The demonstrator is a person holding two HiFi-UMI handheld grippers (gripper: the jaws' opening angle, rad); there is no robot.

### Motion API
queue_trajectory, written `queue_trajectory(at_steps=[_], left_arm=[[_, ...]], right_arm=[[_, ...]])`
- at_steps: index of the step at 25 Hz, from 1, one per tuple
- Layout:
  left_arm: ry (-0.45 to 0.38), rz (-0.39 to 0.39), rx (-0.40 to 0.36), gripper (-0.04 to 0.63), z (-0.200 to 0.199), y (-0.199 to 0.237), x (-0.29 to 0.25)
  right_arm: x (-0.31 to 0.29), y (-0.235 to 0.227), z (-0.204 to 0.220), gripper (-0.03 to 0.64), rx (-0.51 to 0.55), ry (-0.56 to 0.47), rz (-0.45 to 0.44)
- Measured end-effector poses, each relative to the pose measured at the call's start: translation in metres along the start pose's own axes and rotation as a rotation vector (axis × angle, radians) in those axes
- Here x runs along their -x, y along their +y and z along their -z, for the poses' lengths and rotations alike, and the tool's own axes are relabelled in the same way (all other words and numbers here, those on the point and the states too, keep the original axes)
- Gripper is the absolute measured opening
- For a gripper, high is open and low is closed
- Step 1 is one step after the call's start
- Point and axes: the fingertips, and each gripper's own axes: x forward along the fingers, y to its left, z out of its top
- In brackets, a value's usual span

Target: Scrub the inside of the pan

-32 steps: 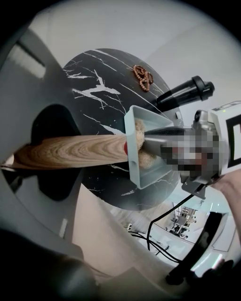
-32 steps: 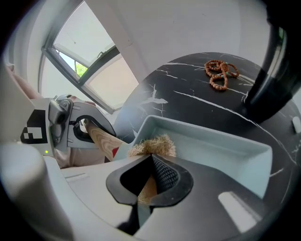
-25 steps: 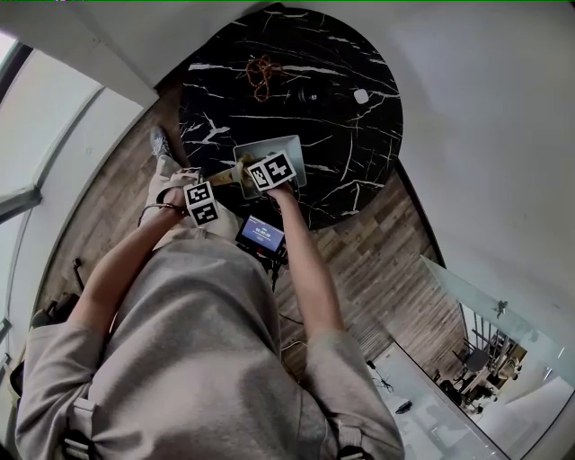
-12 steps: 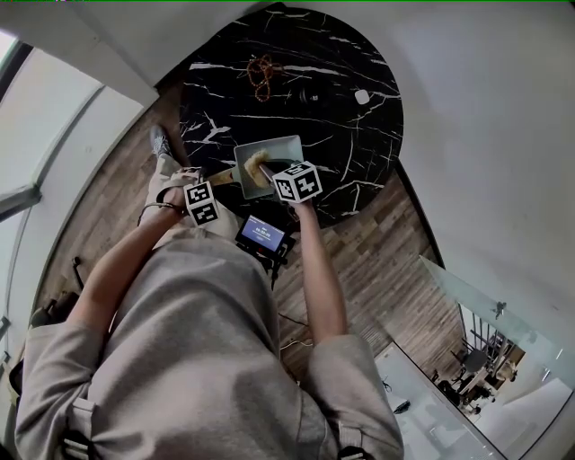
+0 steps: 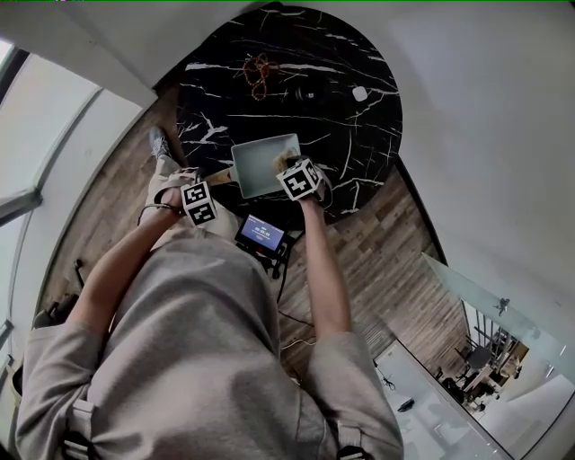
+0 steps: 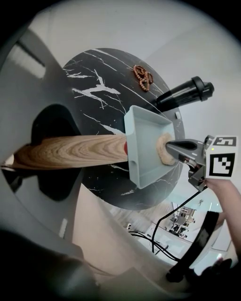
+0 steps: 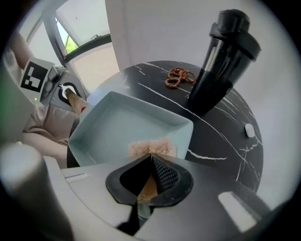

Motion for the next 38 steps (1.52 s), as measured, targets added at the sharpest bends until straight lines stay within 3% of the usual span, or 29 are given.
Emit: queue_trajectory(at_steps=[5,12,25,38], left_arm=[[0.004,0.001,0.007,0.075,0.0,0.0,0.0],[0.005,0.008,0.016,0.074,0.0,-0.001,-0.001],[0.006,0.005,0.029,0.072,0.0,0.0,-0.001],[0.016,0.009,0.037,0.072,0.0,-0.002,-0.001]], right_arm=[[-0.007,0.008,0.003,0.021,0.023,0.057,0.012],[-0.007,0.024,0.006,0.021,-0.017,0.079,-0.089],[-0.014,0.087,-0.023,0.02,0.042,0.069,-0.263],[-0.018,0.114,-0.034,0.02,-0.139,0.002,-0.439]])
